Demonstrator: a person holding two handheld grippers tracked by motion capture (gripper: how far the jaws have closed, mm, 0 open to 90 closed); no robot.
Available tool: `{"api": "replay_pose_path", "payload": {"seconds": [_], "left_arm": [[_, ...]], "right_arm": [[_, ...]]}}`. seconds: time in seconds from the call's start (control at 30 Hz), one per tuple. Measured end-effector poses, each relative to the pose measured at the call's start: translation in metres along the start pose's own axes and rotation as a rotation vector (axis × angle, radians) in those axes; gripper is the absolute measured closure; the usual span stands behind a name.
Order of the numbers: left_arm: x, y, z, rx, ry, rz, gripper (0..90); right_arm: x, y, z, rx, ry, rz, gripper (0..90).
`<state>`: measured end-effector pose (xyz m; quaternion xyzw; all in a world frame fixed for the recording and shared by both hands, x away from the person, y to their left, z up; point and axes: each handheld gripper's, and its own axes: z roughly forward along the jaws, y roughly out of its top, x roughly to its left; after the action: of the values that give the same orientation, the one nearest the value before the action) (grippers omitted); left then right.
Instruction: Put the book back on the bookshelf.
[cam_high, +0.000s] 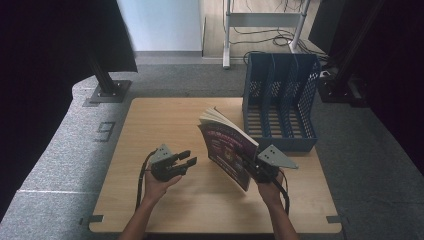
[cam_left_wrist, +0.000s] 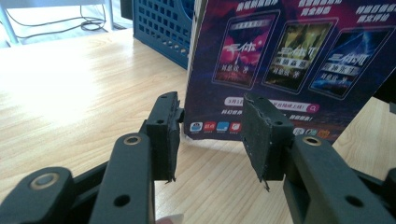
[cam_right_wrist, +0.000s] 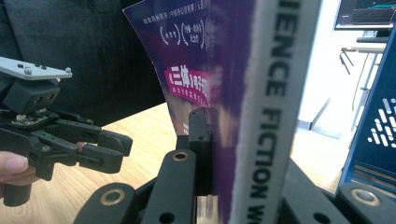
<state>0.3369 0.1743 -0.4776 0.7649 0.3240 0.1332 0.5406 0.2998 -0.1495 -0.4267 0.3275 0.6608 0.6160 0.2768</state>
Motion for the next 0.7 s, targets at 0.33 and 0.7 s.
{"api": "replay_pose_path", "payload": {"seconds": [0.33,0.7], "left_arm": [[0.0012,-0.0011,-0.0006,0.008,0.0,-0.008,57.3],[0.0054,-0.0011,-0.0024,0.009,0.001,-0.021,57.3]], "right_arm": [[0.0005,0.0029,-0.0012,-0.016,-0.007,0.0,81.7],[0.0015,0.0082,0.0008,-0.027,-0.011,-0.004,81.7]]}}
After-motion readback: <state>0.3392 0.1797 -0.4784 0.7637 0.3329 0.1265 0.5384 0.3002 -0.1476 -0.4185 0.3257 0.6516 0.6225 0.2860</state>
